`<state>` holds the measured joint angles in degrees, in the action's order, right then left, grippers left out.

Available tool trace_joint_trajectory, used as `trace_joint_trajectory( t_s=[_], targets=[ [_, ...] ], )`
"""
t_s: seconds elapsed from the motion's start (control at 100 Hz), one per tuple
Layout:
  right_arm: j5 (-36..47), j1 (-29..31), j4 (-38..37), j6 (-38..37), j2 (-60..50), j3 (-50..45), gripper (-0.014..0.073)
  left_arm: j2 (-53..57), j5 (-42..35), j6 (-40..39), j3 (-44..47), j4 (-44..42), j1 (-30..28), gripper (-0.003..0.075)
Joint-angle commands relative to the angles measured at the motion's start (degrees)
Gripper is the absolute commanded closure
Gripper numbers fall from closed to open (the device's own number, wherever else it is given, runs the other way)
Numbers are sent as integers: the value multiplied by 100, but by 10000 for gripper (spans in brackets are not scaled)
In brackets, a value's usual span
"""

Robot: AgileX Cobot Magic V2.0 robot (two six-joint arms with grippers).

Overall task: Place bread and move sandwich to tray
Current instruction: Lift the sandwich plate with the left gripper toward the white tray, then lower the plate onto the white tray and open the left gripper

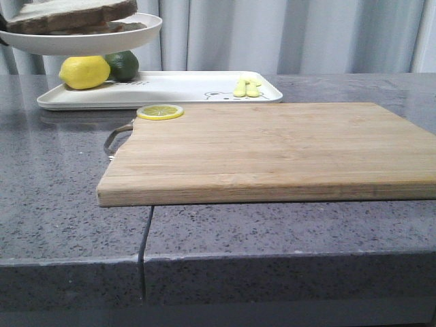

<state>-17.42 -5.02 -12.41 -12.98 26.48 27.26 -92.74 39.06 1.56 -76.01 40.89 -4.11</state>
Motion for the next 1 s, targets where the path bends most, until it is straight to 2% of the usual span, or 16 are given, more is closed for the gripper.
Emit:
trace_joint_trajectory(
  t_s=[0.0, 0.47, 0.99],
  targets=[
    [400, 29, -87, 9, 5, 163, 236, -71, -196, -15, -597, 421, 156, 740],
    [400, 29, -87, 9, 5, 163, 236, -1799, 274, -83, -2797, 432, 698, 740],
    [343, 29, -88, 9, 5, 163, 237, -3001, 678, -215, -4241, 416, 698, 740]
  ],
)
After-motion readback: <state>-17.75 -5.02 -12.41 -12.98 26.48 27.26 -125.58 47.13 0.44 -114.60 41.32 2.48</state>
